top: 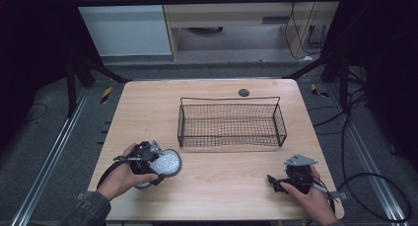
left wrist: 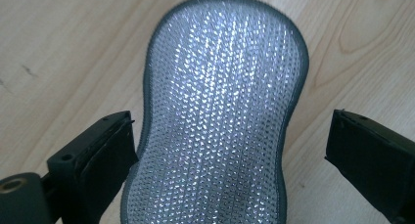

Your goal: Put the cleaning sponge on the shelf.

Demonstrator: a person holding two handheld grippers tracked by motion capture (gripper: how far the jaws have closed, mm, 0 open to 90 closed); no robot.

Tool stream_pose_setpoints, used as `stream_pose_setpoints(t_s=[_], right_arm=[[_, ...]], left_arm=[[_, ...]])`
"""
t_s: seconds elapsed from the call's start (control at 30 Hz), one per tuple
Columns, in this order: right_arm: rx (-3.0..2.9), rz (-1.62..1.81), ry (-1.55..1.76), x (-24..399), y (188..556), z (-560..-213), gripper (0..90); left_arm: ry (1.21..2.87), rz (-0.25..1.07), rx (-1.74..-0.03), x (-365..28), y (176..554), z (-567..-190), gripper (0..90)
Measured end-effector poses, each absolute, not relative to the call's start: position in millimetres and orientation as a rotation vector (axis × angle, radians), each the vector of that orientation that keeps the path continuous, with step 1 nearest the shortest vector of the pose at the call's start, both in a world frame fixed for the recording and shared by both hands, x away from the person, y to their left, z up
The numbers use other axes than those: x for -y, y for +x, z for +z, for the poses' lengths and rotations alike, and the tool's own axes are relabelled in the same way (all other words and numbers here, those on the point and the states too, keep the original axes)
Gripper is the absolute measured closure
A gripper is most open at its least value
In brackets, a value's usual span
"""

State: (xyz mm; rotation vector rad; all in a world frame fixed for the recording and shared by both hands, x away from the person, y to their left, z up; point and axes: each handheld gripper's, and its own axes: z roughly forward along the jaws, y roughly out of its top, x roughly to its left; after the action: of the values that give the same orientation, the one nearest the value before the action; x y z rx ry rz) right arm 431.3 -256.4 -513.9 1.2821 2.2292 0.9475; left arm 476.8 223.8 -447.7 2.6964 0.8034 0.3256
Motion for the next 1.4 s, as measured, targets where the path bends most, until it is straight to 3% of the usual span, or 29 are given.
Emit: stream_pose_setpoints(t_s=[1.4], right_arm=[[-2.225, 0.947, 1.286, 255.7, 430.4, -514.0, 0.3]], left_arm=[[2.742, 0.225, -0.773, -229.6, 498.3, -471.0, 3.3]])
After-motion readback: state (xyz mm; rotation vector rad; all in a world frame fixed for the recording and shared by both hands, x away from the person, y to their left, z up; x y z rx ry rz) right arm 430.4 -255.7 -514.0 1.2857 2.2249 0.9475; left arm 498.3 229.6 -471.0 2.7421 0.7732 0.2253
